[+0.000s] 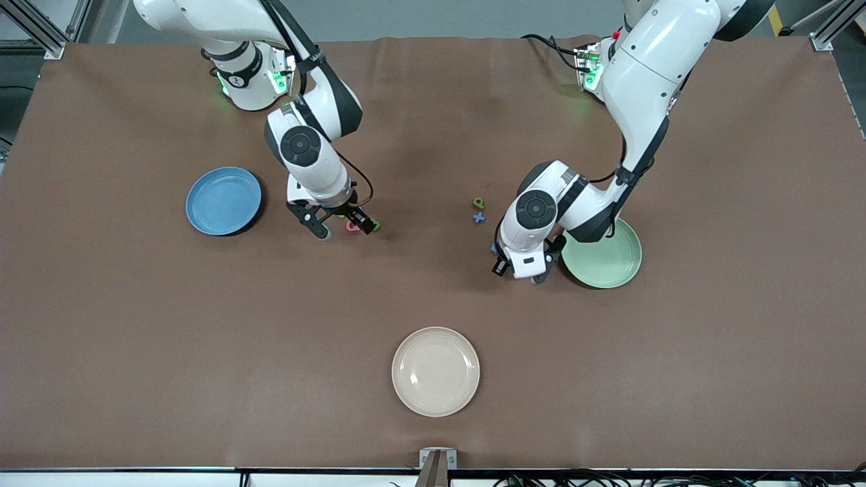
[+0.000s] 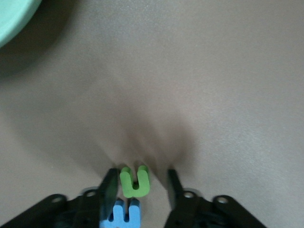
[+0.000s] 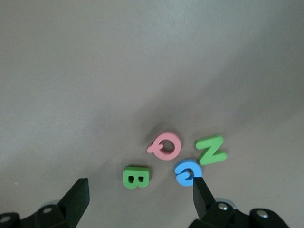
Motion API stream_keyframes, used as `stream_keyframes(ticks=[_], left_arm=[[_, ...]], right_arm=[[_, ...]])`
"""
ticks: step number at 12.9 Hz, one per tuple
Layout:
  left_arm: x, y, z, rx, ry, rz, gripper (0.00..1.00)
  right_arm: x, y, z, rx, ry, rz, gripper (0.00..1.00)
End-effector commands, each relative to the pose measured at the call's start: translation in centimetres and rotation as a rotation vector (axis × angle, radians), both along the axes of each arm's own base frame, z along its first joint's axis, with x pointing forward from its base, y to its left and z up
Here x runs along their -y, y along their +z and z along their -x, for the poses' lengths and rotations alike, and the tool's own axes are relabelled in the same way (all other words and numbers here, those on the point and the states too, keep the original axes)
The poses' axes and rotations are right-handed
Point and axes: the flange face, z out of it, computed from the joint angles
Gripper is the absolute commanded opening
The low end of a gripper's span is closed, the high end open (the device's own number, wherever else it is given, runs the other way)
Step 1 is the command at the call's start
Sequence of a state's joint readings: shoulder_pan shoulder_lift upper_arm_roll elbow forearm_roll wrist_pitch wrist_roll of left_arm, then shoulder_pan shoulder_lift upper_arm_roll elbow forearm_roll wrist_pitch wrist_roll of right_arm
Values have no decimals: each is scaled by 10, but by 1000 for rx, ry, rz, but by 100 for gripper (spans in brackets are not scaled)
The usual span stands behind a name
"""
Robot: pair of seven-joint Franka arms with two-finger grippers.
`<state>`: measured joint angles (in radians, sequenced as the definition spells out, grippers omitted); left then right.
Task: Sort uppercase to blue plate, lowercase to green plate
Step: 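Grasp the green u with the left gripper while the right grasps B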
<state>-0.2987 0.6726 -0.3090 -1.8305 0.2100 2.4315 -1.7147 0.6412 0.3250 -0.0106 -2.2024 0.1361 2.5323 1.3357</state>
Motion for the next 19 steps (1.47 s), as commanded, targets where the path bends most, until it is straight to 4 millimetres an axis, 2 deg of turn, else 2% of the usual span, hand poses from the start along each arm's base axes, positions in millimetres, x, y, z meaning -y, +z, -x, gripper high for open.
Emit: stream_keyframes(ticks=[1, 3, 5, 7, 9, 12, 15, 17, 19], left_arm=[[-1, -2, 0, 5, 15, -14, 21], [-5, 11, -5, 21, 22, -9, 16], [-19, 39, -10, 43, 23, -19, 15], [-39, 71, -8, 59, -2, -27, 15], [-66, 94, 3, 51, -81, -36, 15], [-111, 90, 22, -4, -244, -34, 15], [-156, 73, 33, -60, -420, -32, 15], [-183, 64, 33, -85, -510, -26, 15], [-198, 56, 36, -96, -575, -14, 15]], right_arm=[[-14, -13, 2, 4, -77, 5, 85], [-15, -25, 3, 6, -77, 8, 76], [-18, -32, 2, 3, -72, 14, 74], [-31, -41, 9, -4, -43, 22, 74], [-32, -45, 7, -2, -39, 24, 74], [-34, -52, 6, 14, -39, 15, 70], [-34, -55, 6, 11, -38, 18, 55], [-34, -55, 6, 13, -39, 17, 47], [-38, -58, 10, 13, -30, 17, 37]])
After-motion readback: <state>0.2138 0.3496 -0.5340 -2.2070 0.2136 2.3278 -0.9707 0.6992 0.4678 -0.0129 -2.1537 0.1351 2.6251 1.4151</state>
